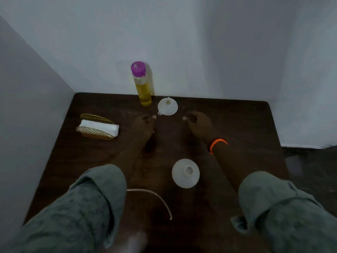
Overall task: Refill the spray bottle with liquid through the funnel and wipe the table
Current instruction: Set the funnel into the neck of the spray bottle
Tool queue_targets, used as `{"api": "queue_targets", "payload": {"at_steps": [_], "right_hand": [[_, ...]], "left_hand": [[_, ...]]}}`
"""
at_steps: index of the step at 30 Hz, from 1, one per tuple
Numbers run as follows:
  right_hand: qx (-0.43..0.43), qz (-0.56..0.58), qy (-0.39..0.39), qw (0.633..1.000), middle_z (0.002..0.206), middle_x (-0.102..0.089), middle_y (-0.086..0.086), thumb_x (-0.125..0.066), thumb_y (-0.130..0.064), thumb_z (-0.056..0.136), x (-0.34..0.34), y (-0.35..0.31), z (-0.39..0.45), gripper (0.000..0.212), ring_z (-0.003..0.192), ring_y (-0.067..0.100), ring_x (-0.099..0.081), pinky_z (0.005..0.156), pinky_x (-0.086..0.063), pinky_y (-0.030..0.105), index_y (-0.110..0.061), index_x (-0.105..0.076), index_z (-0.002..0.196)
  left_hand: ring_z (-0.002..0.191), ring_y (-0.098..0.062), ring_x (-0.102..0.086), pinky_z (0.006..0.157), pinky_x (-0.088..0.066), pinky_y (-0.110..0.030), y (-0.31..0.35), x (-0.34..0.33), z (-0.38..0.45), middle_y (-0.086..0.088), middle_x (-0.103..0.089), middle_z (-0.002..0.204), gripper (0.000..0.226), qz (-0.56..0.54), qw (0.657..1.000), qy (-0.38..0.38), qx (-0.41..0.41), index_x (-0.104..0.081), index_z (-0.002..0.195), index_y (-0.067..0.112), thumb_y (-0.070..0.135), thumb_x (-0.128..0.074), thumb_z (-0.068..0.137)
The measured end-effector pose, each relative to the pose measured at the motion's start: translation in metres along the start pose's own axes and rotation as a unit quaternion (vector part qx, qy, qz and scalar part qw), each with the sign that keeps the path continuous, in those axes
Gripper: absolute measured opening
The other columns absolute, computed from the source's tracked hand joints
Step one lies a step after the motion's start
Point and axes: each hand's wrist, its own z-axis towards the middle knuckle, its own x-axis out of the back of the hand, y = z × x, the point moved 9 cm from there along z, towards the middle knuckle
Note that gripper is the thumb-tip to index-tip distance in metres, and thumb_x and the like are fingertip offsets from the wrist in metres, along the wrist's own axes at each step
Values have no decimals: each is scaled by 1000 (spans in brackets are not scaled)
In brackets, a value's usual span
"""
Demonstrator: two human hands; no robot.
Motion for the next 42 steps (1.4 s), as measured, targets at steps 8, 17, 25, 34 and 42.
{"api": "queue_targets", "payload": {"at_steps": [8,17,25,34,42], "right_hand": [[18,3,-53,998,159,-34,15,-53,-13,100,-34,-19,65,60,148,27,-32,122,-24,32,-3,-29,154],[37,30,-36,998,146,-53,15,-47,-10,102,-22,-30,56,43,136,28,-49,116,-37,42,-3,-48,144],[82,146,8,986,100,-74,16,-49,-19,103,47,-73,-23,30,91,29,-72,79,-60,54,-2,-68,120],[80,231,4,970,83,-78,7,-63,-20,96,93,-80,-148,21,71,20,-76,60,-63,29,-12,-73,112],[40,220,13,975,78,-78,10,-64,-16,96,79,-49,-199,16,64,24,-75,62,-63,32,-12,-78,101]], "left_hand": [[79,-16,-57,70,-29,-11,52,-15,16,-14,-71,97,22,198,961,44,-189,-71,102,1,14,-54,100],[127,-28,-56,110,-44,-39,74,-21,-1,-15,-62,135,36,142,973,-8,-183,-60,133,2,2,-50,99],[100,-11,-69,85,-60,-25,104,22,-75,-5,-71,123,34,7,977,30,-211,-69,125,12,1,-56,96],[87,10,-70,70,-56,-9,101,50,-194,13,-74,103,27,-76,970,-6,-229,-73,118,14,6,-64,94],[93,-12,-75,83,-63,-43,54,35,-235,3,-78,105,25,-71,978,-33,-193,-76,113,18,6,-64,95]]}}
